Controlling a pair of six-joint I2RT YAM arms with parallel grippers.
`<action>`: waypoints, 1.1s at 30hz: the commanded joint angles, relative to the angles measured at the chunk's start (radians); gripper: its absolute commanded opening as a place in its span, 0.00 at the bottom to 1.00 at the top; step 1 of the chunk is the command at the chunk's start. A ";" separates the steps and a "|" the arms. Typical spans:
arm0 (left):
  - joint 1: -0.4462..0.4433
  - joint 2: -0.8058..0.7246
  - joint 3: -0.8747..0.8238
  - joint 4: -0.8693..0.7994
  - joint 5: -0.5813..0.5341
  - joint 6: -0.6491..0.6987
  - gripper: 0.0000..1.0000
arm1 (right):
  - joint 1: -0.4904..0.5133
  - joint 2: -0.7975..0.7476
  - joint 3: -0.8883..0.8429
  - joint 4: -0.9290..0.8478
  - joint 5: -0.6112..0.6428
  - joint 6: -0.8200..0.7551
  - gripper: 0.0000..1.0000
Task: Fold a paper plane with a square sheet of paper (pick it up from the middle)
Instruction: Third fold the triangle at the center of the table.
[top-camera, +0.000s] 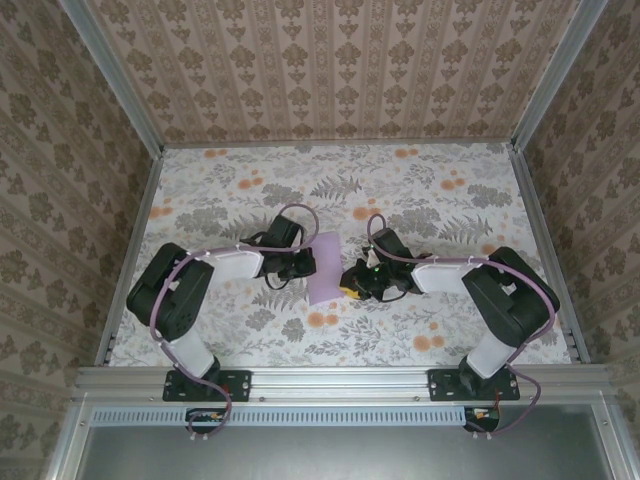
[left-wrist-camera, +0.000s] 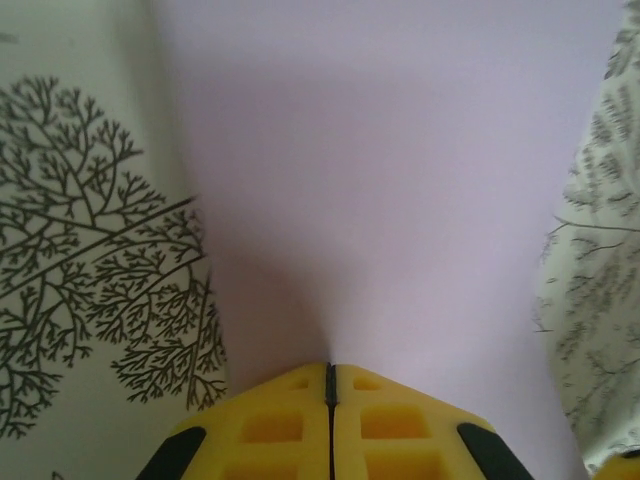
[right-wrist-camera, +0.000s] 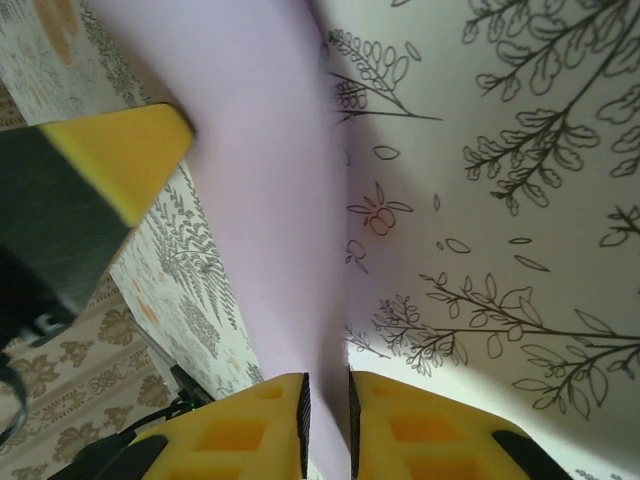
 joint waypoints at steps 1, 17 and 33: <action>-0.006 0.008 0.023 -0.021 -0.018 -0.016 0.07 | 0.005 -0.038 -0.008 -0.018 0.022 0.016 0.20; 0.027 -0.029 0.076 -0.035 -0.002 0.023 0.08 | 0.011 -0.013 0.053 -0.077 0.033 0.002 0.07; 0.070 0.125 0.130 -0.090 0.006 0.023 0.03 | 0.019 0.030 0.134 -0.110 0.030 -0.008 0.07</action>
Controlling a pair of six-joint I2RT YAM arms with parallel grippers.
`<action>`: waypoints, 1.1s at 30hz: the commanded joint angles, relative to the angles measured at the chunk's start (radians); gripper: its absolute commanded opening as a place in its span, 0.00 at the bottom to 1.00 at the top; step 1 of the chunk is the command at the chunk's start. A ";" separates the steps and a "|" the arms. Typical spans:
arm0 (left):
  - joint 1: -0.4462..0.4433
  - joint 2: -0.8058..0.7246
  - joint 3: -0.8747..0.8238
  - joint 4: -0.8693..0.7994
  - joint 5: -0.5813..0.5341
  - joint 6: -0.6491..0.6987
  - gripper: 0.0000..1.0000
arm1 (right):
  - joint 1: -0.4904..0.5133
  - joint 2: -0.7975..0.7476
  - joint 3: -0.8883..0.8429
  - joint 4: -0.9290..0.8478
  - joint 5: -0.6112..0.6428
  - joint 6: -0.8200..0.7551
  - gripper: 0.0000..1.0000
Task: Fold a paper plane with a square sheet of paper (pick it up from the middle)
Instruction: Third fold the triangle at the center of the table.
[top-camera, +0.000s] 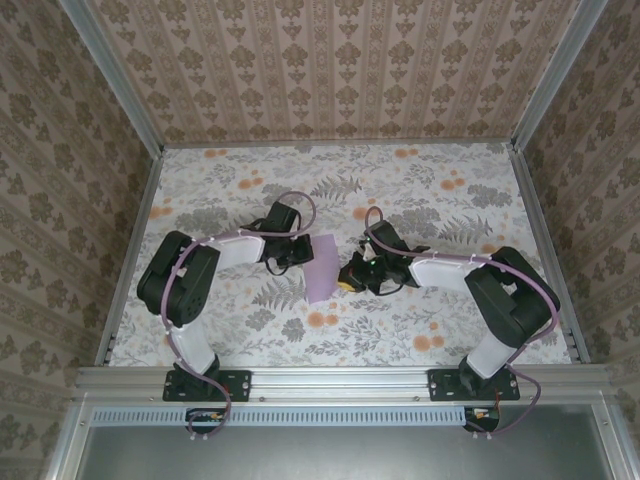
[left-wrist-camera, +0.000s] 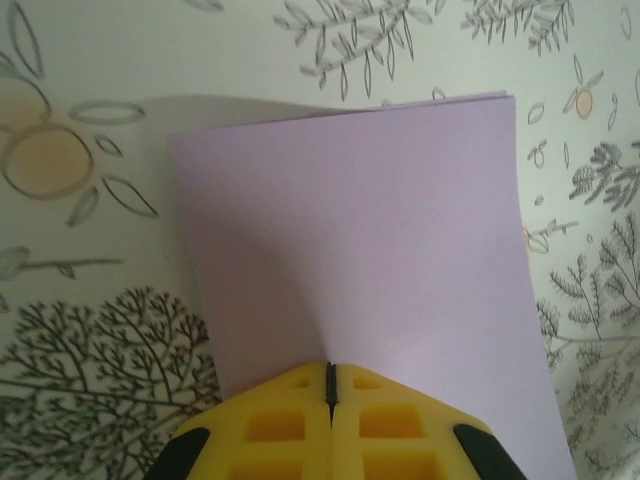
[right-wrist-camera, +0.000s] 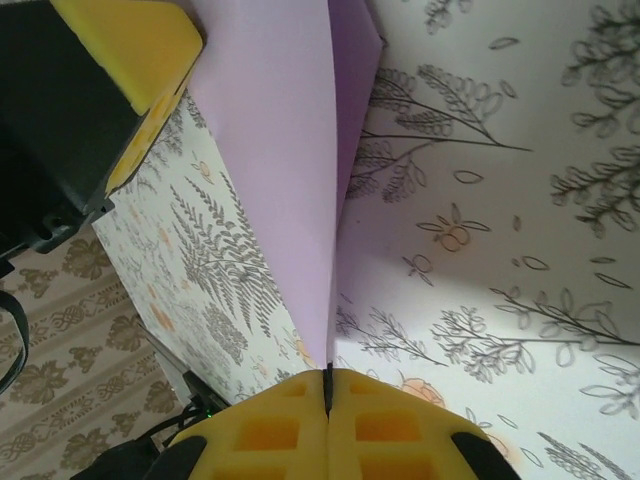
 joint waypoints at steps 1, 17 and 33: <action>0.001 0.031 -0.003 -0.044 0.005 0.016 0.03 | 0.012 0.031 0.055 -0.023 0.010 -0.008 0.07; 0.004 -0.020 0.034 -0.064 0.040 0.040 0.08 | 0.036 0.215 0.210 0.013 0.044 -0.009 0.06; 0.037 -0.021 0.010 -0.079 0.030 0.049 0.06 | 0.045 0.290 0.262 0.025 0.029 -0.027 0.06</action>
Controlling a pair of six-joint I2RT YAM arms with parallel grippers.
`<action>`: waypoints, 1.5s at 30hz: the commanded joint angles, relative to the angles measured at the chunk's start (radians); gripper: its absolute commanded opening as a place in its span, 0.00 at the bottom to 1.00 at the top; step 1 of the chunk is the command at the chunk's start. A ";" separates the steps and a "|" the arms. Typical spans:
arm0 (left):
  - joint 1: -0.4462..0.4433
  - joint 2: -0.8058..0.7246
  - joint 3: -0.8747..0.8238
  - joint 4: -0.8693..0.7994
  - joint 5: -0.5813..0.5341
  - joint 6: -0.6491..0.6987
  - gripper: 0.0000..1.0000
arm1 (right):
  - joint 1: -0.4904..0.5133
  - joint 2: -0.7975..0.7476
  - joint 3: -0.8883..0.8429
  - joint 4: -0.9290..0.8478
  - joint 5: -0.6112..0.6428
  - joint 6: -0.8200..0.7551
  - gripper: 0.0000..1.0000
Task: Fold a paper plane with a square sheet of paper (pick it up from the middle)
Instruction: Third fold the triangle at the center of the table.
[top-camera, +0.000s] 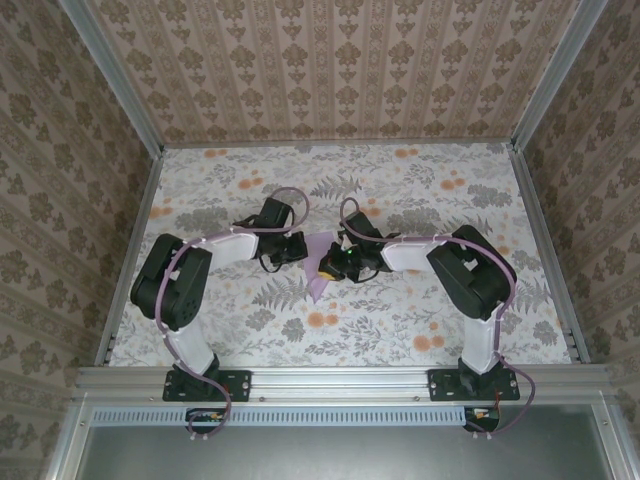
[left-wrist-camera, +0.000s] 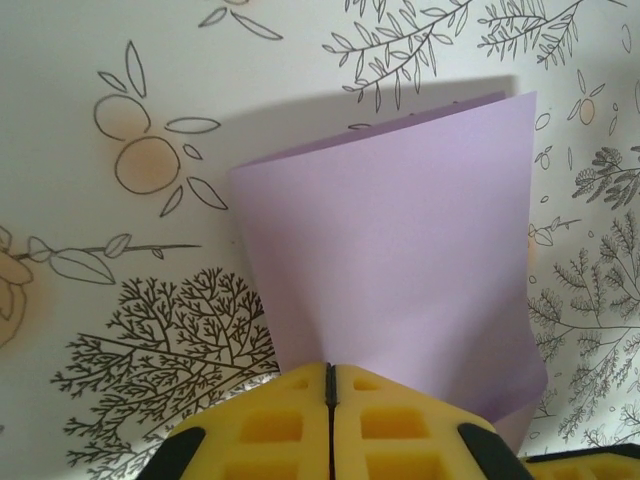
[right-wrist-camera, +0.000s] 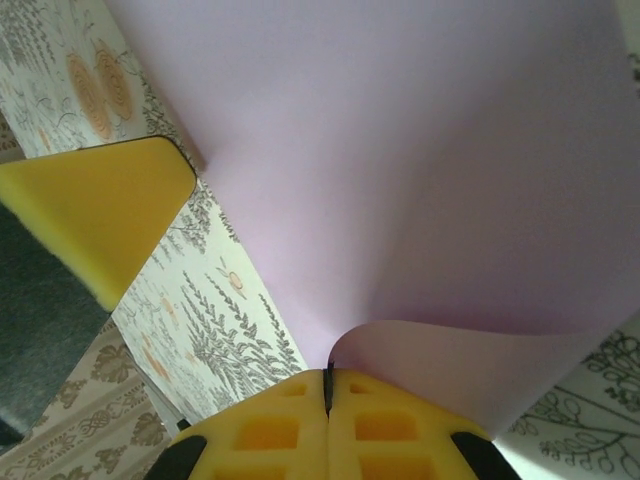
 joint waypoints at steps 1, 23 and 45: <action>0.000 0.028 0.003 -0.004 0.021 0.011 0.06 | 0.007 0.025 0.029 0.003 0.004 -0.014 0.06; -0.003 0.073 0.011 -0.022 0.025 0.011 0.03 | 0.008 0.053 0.056 -0.007 0.004 -0.026 0.06; -0.009 0.083 0.011 -0.018 0.036 0.010 0.03 | 0.009 0.032 0.037 -0.087 0.021 -0.061 0.07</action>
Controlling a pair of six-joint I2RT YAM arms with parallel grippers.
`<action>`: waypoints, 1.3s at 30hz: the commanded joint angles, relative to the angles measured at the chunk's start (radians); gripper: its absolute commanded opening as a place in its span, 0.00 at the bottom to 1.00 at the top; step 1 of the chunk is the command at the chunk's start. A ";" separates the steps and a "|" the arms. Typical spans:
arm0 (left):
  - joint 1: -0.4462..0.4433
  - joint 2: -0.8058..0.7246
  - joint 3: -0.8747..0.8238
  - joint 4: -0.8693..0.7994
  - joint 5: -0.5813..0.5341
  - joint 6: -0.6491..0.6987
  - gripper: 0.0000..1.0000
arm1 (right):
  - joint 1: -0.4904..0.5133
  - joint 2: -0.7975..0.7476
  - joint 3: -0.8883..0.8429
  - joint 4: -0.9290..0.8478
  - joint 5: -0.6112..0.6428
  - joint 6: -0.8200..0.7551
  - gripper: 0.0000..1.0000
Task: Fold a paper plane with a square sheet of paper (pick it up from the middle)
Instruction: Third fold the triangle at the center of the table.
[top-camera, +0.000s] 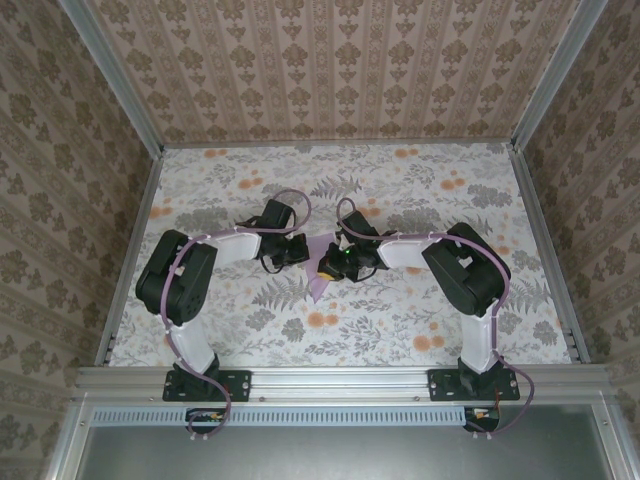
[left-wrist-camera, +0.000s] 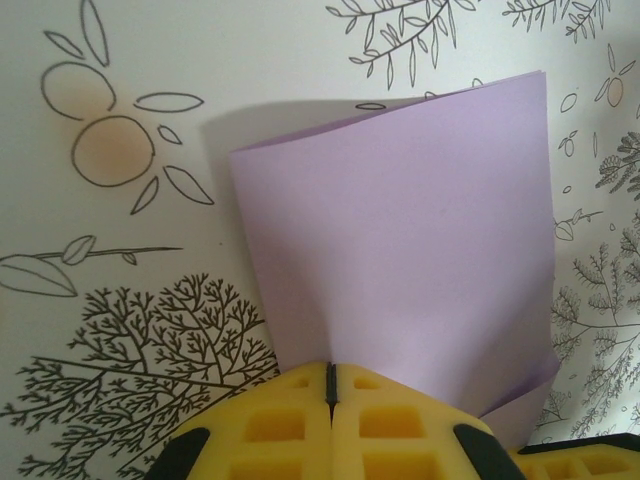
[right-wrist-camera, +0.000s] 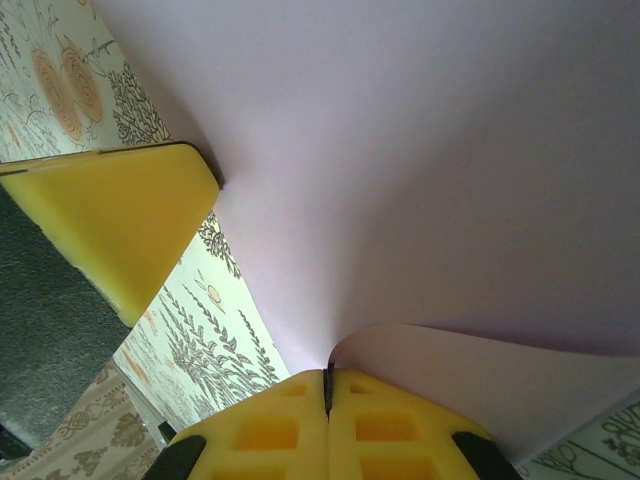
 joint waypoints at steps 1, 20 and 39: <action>-0.009 0.041 0.009 -0.033 0.003 0.011 0.03 | 0.007 0.000 -0.007 -0.034 0.018 -0.019 0.07; -0.010 0.040 0.009 -0.036 0.002 0.011 0.03 | 0.006 0.014 -0.002 -0.033 0.022 -0.014 0.07; -0.012 0.019 0.008 -0.040 0.000 0.005 0.03 | 0.006 0.032 -0.005 -0.056 0.047 0.000 0.09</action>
